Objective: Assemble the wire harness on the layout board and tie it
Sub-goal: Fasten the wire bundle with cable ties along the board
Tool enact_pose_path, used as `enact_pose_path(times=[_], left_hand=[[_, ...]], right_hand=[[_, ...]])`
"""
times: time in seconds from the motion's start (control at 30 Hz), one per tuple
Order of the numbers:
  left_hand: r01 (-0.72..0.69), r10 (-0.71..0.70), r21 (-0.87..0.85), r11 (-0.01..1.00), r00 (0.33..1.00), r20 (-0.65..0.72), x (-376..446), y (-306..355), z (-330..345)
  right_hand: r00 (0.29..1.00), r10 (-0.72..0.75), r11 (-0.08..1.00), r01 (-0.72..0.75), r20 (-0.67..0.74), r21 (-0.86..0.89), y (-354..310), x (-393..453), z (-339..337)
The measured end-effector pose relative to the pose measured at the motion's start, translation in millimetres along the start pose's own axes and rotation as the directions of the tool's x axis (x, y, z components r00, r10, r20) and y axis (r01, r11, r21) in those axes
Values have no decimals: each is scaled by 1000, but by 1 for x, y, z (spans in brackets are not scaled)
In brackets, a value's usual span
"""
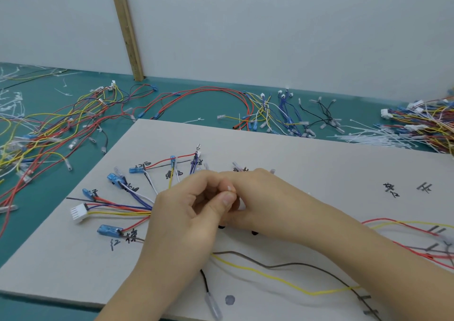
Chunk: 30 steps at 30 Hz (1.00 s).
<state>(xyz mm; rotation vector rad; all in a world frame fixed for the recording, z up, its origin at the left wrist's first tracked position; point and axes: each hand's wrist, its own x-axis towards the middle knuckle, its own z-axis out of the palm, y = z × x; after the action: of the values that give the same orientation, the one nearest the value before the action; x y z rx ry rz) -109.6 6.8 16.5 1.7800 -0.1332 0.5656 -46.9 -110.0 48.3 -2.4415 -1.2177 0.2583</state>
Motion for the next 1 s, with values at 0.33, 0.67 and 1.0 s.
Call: enact_pose_path(times=[0.33,0.67,1.0], left_hand=[[-412,441,202,888,888,-129,-6,5,-8],[-395,414,357,846,910,26,-1,-10,-7],[-404,416,363,840,908,49,-5,-7,-5]], right_hand=[[980,85,877,-160,181,453,32,0,-44],[711,600,588,-703,-367,-401,234,-33,-111],[708,537,546,-707,-459,-451,263,-50,-96]])
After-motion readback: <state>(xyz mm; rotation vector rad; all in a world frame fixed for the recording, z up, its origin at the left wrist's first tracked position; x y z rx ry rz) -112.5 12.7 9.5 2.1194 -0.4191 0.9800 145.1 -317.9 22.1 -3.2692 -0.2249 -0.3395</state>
